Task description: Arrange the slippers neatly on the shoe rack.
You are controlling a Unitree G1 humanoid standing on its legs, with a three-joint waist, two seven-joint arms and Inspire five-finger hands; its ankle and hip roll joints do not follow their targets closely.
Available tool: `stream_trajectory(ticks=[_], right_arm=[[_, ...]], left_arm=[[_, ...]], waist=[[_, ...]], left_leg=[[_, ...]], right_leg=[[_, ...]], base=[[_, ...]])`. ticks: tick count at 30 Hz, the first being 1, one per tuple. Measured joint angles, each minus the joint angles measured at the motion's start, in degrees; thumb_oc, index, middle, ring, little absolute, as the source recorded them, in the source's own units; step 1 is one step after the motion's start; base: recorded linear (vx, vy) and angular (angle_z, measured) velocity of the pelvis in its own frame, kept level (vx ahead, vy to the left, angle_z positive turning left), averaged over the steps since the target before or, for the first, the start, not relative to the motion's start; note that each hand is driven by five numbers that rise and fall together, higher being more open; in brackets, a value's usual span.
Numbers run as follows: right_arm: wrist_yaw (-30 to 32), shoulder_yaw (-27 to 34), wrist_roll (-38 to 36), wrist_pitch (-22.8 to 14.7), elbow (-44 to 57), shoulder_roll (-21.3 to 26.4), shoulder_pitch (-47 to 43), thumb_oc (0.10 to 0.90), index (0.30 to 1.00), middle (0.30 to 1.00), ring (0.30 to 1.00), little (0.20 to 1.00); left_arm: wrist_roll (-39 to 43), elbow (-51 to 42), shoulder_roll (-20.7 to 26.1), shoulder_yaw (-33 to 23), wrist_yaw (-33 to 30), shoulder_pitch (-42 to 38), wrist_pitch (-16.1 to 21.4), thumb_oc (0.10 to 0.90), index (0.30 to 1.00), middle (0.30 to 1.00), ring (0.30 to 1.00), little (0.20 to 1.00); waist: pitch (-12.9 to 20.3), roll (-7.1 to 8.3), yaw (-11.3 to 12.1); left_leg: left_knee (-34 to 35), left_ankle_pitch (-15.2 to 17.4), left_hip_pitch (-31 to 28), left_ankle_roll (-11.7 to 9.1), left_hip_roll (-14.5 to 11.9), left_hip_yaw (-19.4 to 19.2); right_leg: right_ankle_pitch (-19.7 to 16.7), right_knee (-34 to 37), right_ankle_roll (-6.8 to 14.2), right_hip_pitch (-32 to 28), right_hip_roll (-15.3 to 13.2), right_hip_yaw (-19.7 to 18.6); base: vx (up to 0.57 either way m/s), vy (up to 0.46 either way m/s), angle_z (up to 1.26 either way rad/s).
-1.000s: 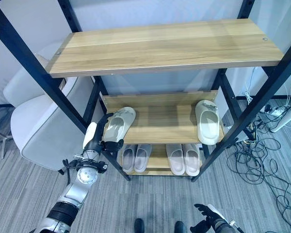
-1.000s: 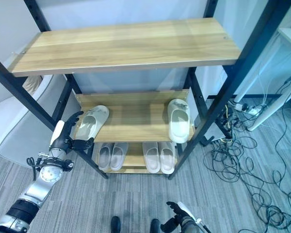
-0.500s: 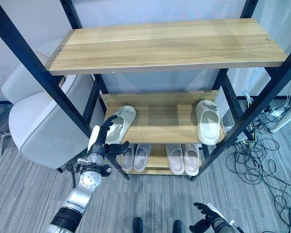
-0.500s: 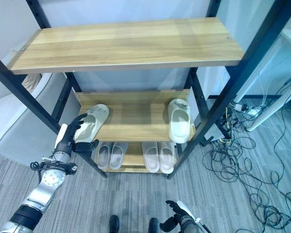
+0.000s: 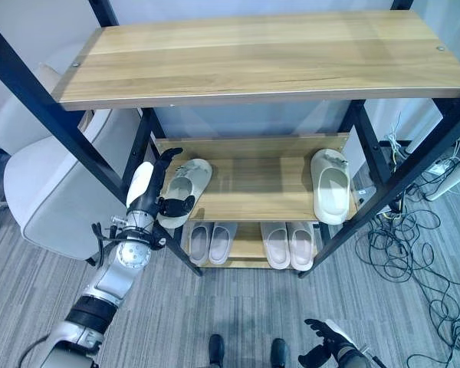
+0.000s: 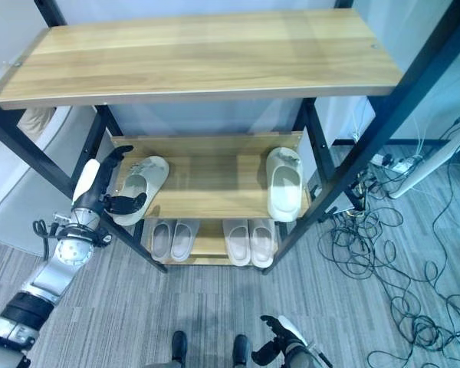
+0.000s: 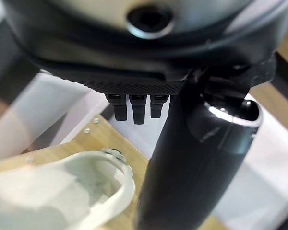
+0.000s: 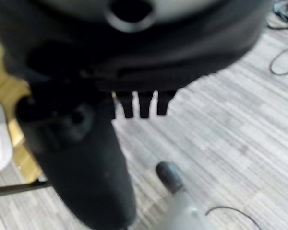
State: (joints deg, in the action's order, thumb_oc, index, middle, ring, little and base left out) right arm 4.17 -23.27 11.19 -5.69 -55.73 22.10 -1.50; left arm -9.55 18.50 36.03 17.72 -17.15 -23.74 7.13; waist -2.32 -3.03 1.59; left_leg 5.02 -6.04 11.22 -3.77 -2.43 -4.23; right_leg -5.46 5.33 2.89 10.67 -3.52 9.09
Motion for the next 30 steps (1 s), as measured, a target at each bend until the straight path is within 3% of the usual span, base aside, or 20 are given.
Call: stream_trajectory(ticks=[10,29,30], right_arm=[[-0.19,-1.11,-0.33,-1.16,0.46,1.11,-3.66,0.800,0.900,0.900,0.900,0.900],[-1.33,-3.33,-0.37,-2.14,2.29,1.36,-4.68,0.800,0.900,0.900,0.900,0.900],[-1.33,-3.33,-0.37,-2.26,2.39,1.36,-4.77,0.800,0.900,0.900,0.900,0.900]], left_arm=[[-6.91,7.95,10.00,7.21,0.54,-8.42,0.07,0.800,0.900,0.900,0.900,0.900],[-12.57,14.85,11.19,12.57,0.84,-16.18,0.04,0.800,0.900,0.900,0.900,0.900],[-12.57,15.46,11.19,13.00,0.85,-16.83,0.00,0.569,0.554,0.554,0.554,0.554]], waist=[[-1.31,0.93,-1.26],[-3.58,3.06,-2.47],[-3.58,3.07,-2.55]], left_leg=[[-0.01,-0.02,1.83,0.02,-0.11,-0.03],[-0.01,-0.02,1.45,0.02,-0.23,0.19],[0.00,-0.02,1.45,0.02,-0.20,0.18]], right_leg=[[-0.14,-0.03,-0.12,2.17,0.10,-0.33],[-0.25,-0.03,-0.12,1.72,0.25,0.00],[-0.25,-0.03,-0.12,1.74,0.22,-0.02]], base=[[0.00,0.005,-0.02],[0.00,0.005,0.00],[0.00,0.000,0.00]])
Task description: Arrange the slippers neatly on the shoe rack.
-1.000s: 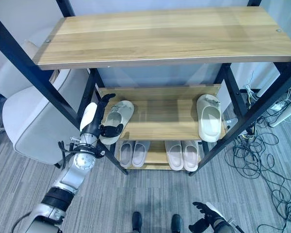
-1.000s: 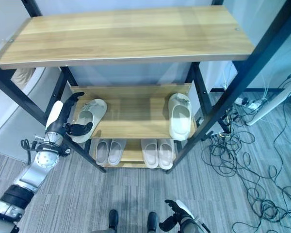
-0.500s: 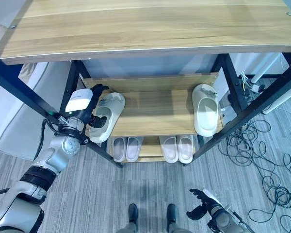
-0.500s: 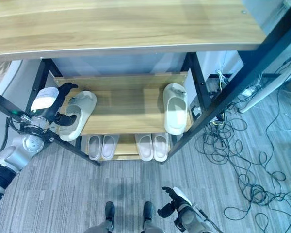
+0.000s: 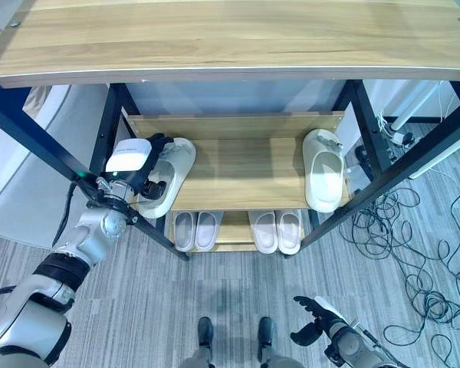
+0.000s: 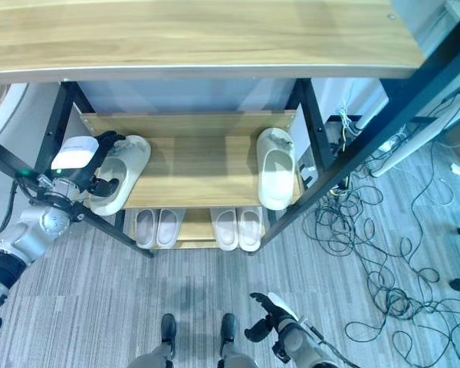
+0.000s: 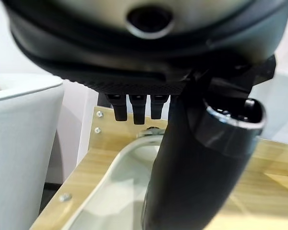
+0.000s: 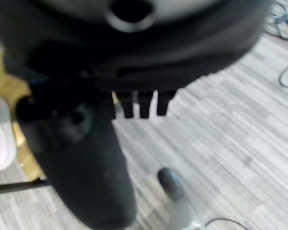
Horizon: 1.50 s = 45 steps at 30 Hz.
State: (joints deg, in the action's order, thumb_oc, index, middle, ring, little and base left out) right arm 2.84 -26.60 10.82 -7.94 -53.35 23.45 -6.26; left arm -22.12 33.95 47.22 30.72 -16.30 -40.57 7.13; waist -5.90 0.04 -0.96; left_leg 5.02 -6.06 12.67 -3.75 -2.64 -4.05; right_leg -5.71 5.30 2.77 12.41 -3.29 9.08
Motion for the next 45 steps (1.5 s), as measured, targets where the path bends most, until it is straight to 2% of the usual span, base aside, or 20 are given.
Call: stream_trajectory(ticks=[1,3,14,21,30,32,36,38,45], right_arm=[[-0.01,-0.01,0.00,-0.07,0.07,-0.01,-0.04,0.800,0.900,0.900,0.900,0.900],[-0.04,0.00,0.00,-0.15,0.10,0.00,0.06,0.800,0.900,0.900,0.900,0.900],[-0.16,-0.01,0.02,-0.22,1.09,0.00,0.61,0.800,0.900,0.900,0.900,0.900],[-0.16,-0.01,0.03,-0.05,2.45,0.02,1.00,0.800,0.900,0.900,0.900,0.900],[0.00,0.01,0.16,0.31,2.43,-0.09,1.26,0.800,0.900,0.900,0.900,0.900],[0.04,0.03,0.19,0.71,2.43,-0.12,1.97,0.800,0.900,0.900,0.900,0.900],[0.16,0.09,0.19,0.93,2.44,-0.14,2.04,0.800,0.900,0.900,0.900,0.900],[0.22,0.13,0.20,0.91,2.64,0.18,1.65,0.800,0.900,0.900,0.900,0.900],[0.39,0.78,0.21,1.42,4.25,1.39,1.89,0.800,0.900,0.900,0.900,0.900]], left_arm=[[0.00,0.45,0.00,0.19,0.11,-0.46,-0.02,0.536,0.505,0.505,0.505,0.505],[0.01,1.03,0.00,0.52,0.56,-0.97,-0.01,0.400,0.300,0.300,0.300,0.300],[0.53,1.29,-0.41,0.59,0.76,-2.82,0.04,0.400,0.300,0.300,0.300,0.300],[0.80,-0.11,-1.69,0.50,0.82,-2.76,-0.15,0.400,0.300,0.300,0.300,0.300],[2.24,-5.78,-7.31,-0.02,0.81,0.52,-1.20,0.400,0.300,0.300,0.300,0.300],[3.16,-8.75,-11.00,-0.13,0.77,2.42,-1.17,0.400,0.300,0.300,0.300,0.300],[3.53,-10.64,-12.27,0.22,0.64,2.73,-1.24,0.400,0.300,0.300,0.300,0.300],[4.15,-11.39,-11.92,0.21,0.33,2.47,-1.23,0.400,0.300,0.300,0.300,0.300],[4.32,-10.68,-11.26,0.57,0.17,-0.36,-1.19,0.400,0.300,0.300,0.300,0.300]], waist=[[-0.01,0.02,-0.04],[-0.03,0.04,0.03],[-0.05,0.08,-0.50],[-0.05,0.07,0.08],[-0.06,0.05,0.20],[-0.07,0.03,0.07],[-0.14,-0.11,-0.83],[-0.43,-0.58,-1.17],[-1.25,-3.74,-2.21]], left_leg=[[0.00,0.00,0.01,0.00,0.01,-0.03],[0.00,0.00,0.00,0.00,0.00,-0.07],[0.00,0.00,-0.11,0.00,-0.02,-0.40],[0.00,0.00,-0.64,0.00,0.00,-0.70],[0.00,0.00,-1.55,0.00,0.08,-1.42],[0.00,0.00,-1.81,0.00,0.07,-1.71],[-0.01,0.00,-2.21,0.00,-0.04,-1.99],[-0.01,0.00,-2.69,0.00,-0.03,-2.57],[0.03,0.01,-3.34,0.01,-0.04,-4.19]], right_leg=[[0.00,0.00,0.00,0.03,-0.01,-0.02],[0.00,0.00,0.00,0.03,0.00,-0.05],[-0.01,0.00,-0.01,0.11,0.01,-0.50],[-0.02,0.00,-0.02,-0.25,-0.03,-0.84],[-0.18,0.01,0.01,-0.84,-0.13,-1.50],[-0.23,0.01,-0.03,-0.95,-0.13,-1.71],[-0.34,0.01,-0.16,-0.96,-0.02,-2.32],[-0.66,0.01,0.14,-0.91,-0.04,-3.32],[-1.00,0.02,0.52,-0.36,0.02,-5.38]], base=[[0.00,0.000,0.00],[0.00,0.000,0.00],[0.00,0.000,0.00],[0.00,-0.010,-0.02],[0.00,-0.010,-0.04],[0.01,-0.013,-0.06],[0.01,-0.003,-0.09],[0.00,0.007,-0.21],[0.02,0.023,-0.17]])
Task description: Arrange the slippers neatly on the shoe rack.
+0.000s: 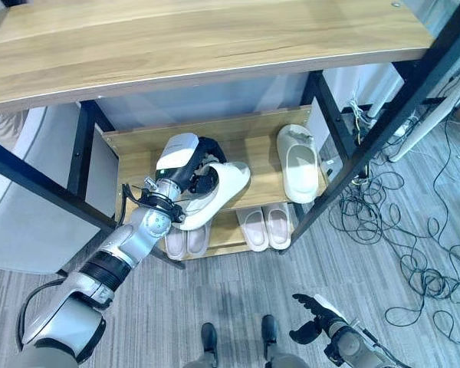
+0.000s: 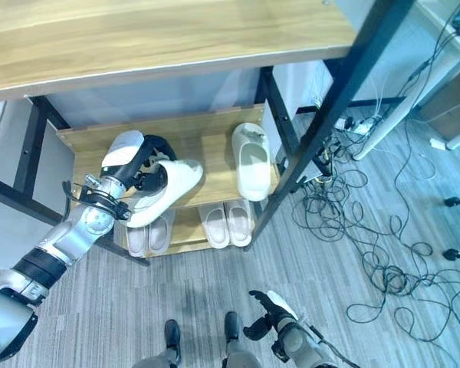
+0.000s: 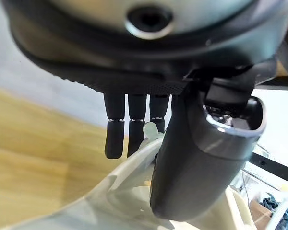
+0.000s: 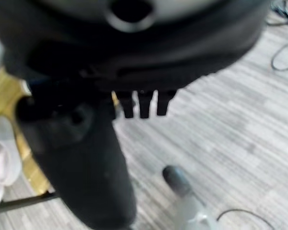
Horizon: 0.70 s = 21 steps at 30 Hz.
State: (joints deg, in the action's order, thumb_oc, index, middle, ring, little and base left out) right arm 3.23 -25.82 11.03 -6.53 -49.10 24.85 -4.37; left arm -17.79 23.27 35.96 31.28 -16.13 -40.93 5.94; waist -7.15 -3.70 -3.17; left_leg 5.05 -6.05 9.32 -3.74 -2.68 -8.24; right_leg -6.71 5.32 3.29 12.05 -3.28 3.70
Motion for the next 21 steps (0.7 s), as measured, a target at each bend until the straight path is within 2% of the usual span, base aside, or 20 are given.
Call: stream_trajectory(ticks=[1,2,7,13,15,20,21], right_arm=[[0.00,0.18,0.00,-0.09,0.88,0.15,0.71,0.800,0.900,0.900,0.900,0.900],[0.01,0.39,-0.01,-0.11,2.44,0.68,0.92,0.800,0.900,0.900,0.900,0.900],[0.08,1.58,-0.01,-0.07,2.68,1.74,1.35,0.800,0.900,0.900,0.900,0.900],[0.08,1.51,-0.07,0.00,2.69,1.81,1.43,0.800,0.900,0.900,0.900,0.900],[0.10,1.53,-0.08,-0.02,2.71,1.80,1.12,0.800,0.900,0.900,0.900,0.900],[0.39,1.48,-0.10,-0.01,2.68,1.70,1.08,0.800,0.900,0.900,0.900,0.900],[0.58,1.49,-0.10,0.00,2.67,1.71,1.11,0.800,0.900,0.900,0.900,0.900]], left_arm=[[0.36,1.11,0.07,-0.01,-0.06,-0.62,-0.01,0.400,0.300,0.300,0.300,0.300],[1.04,3.66,0.18,0.08,-0.81,-1.76,-0.02,0.400,0.300,0.300,0.300,0.300],[2.12,9.33,0.54,0.76,-0.98,-5.42,-0.16,0.400,0.300,0.300,0.300,0.300],[3.22,13.82,1.43,2.65,-1.08,-8.33,-0.69,0.400,0.300,0.300,0.300,0.300],[4.58,18.30,1.70,3.78,-1.18,-11.10,-0.88,0.400,0.300,0.300,0.300,0.300],[5.41,21.72,2.91,4.53,-1.34,-12.50,-1.32,0.400,0.300,0.300,0.300,0.300],[5.61,22.05,3.03,4.53,-1.34,-12.72,-1.73,0.458,0.387,0.387,0.387,0.387]], waist=[[0.06,-0.28,0.13],[-0.11,-1.05,-1.01],[-0.13,-1.67,-1.74],[-0.13,-1.70,-2.61],[-0.14,-1.71,-2.52],[-0.14,-1.72,-2.49],[-0.14,-1.72,-2.49]], left_leg=[[0.00,0.00,0.00,0.00,-0.04,-0.80],[0.02,0.02,0.02,0.01,-0.04,-0.94],[0.01,0.02,0.43,0.00,-0.16,-2.29],[0.01,0.02,0.90,0.00,-0.50,-2.44],[0.02,0.02,1.20,0.00,-0.72,-2.77],[0.02,0.02,1.60,0.00,-0.93,-3.53],[0.02,0.02,1.83,0.00,-0.94,-3.57]], right_leg=[[-0.21,0.00,-0.01,0.28,0.06,-0.84],[-0.30,0.01,-0.04,0.76,0.09,-1.22],[-1.27,0.00,-0.21,2.17,0.24,-2.76],[-1.90,-0.02,-0.65,3.42,0.76,-4.25],[-1.67,-0.01,-0.33,3.87,0.94,-4.61],[-1.86,-0.02,-0.57,4.62,1.21,-5.21],[-2.24,-0.02,-1.01,4.85,1.26,-5.27]], base=[[0.02,0.033,-0.25],[0.02,0.029,-0.30],[0.02,0.015,-0.24],[0.02,0.004,-0.14],[0.03,-0.002,-0.10],[0.03,-0.010,-0.07],[0.00,0.000,0.00]])
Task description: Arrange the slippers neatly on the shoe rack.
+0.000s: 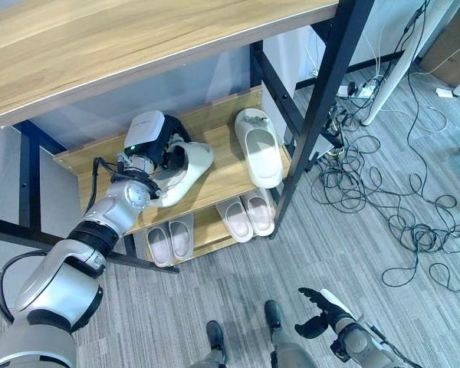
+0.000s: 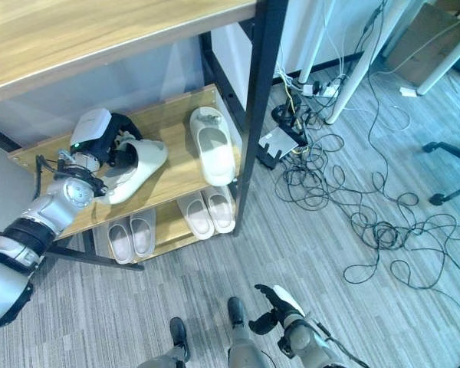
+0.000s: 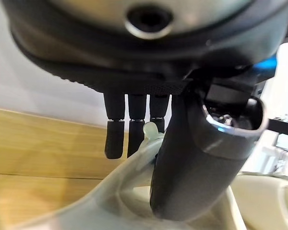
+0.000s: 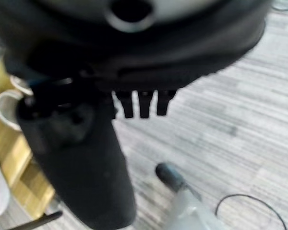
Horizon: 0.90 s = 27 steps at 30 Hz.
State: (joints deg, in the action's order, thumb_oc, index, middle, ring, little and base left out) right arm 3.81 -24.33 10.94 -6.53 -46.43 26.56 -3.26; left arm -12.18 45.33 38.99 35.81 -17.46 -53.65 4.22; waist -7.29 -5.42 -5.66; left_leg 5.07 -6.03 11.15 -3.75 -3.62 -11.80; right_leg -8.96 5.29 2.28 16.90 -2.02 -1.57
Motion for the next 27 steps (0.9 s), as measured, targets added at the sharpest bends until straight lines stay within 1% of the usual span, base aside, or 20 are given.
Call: stream_trajectory(ticks=[1,2,6,12,18,27], right_arm=[[0.08,0.00,0.00,0.01,-0.04,0.01,0.04,0.800,0.900,0.900,0.900,0.900],[0.16,-0.01,-0.02,0.01,-0.03,0.00,0.11,0.800,0.900,0.900,0.900,0.900],[0.31,-0.04,-0.04,-0.01,-0.02,-0.06,0.09,0.800,0.900,0.900,0.900,0.900],[0.45,-0.04,-0.04,-0.01,-0.03,-0.09,0.32,0.800,0.900,0.900,0.900,0.900],[0.46,-0.06,-0.04,-0.04,0.07,-0.11,0.30,0.800,0.900,0.900,0.900,0.900],[0.42,-0.12,-0.03,-0.13,0.23,-0.14,0.69,0.800,0.900,0.900,0.900,0.900]], left_arm=[[0.45,-0.01,0.04,-0.01,-0.02,-0.01,-0.03,0.685,0.728,0.728,0.728,0.728],[0.95,0.00,0.04,-0.01,-0.13,-0.05,-0.08,0.800,0.900,0.900,0.900,0.900],[2.08,1.58,-0.33,0.16,-0.20,-1.32,-0.32,0.800,0.900,0.900,0.900,0.900],[3.91,1.45,-0.83,0.12,-0.65,-1.86,-0.44,0.800,0.900,0.900,0.900,0.900],[4.34,1.40,-1.41,0.16,-0.79,-3.14,-0.44,0.800,0.900,0.900,0.900,0.900],[4.25,-2.88,-1.60,0.67,-0.65,-3.42,-0.35,0.800,0.900,0.900,0.900,0.900]], waist=[[0.00,0.00,0.02],[0.00,0.01,-0.06],[-0.01,0.01,-0.15],[-0.01,0.02,-0.35],[-0.01,0.02,-1.40],[-0.01,0.02,-1.23]], left_leg=[[0.00,0.00,0.05,0.00,0.00,-0.01],[0.00,0.00,0.06,0.00,-0.01,0.01],[0.00,0.00,0.12,0.00,0.00,0.10],[0.01,0.00,0.17,0.00,-0.03,0.47],[0.02,0.00,0.31,0.00,-0.05,1.40],[0.02,-0.01,-0.12,-0.01,-0.15,2.06]], right_leg=[[-0.04,0.00,-0.05,0.06,0.01,-0.01],[-0.05,0.00,-0.05,0.03,0.02,0.01],[-0.05,0.00,-0.05,0.04,0.00,0.12],[0.02,0.00,0.04,-0.04,0.00,0.44],[0.01,0.00,0.04,-0.23,-0.03,1.23],[-0.08,-0.01,-0.05,-1.12,-0.02,2.06]], base=[[0.00,0.000,0.00],[0.00,0.000,0.00],[0.00,0.000,0.00],[0.00,0.000,0.01],[0.01,0.001,0.06],[-0.01,-0.001,0.03]])
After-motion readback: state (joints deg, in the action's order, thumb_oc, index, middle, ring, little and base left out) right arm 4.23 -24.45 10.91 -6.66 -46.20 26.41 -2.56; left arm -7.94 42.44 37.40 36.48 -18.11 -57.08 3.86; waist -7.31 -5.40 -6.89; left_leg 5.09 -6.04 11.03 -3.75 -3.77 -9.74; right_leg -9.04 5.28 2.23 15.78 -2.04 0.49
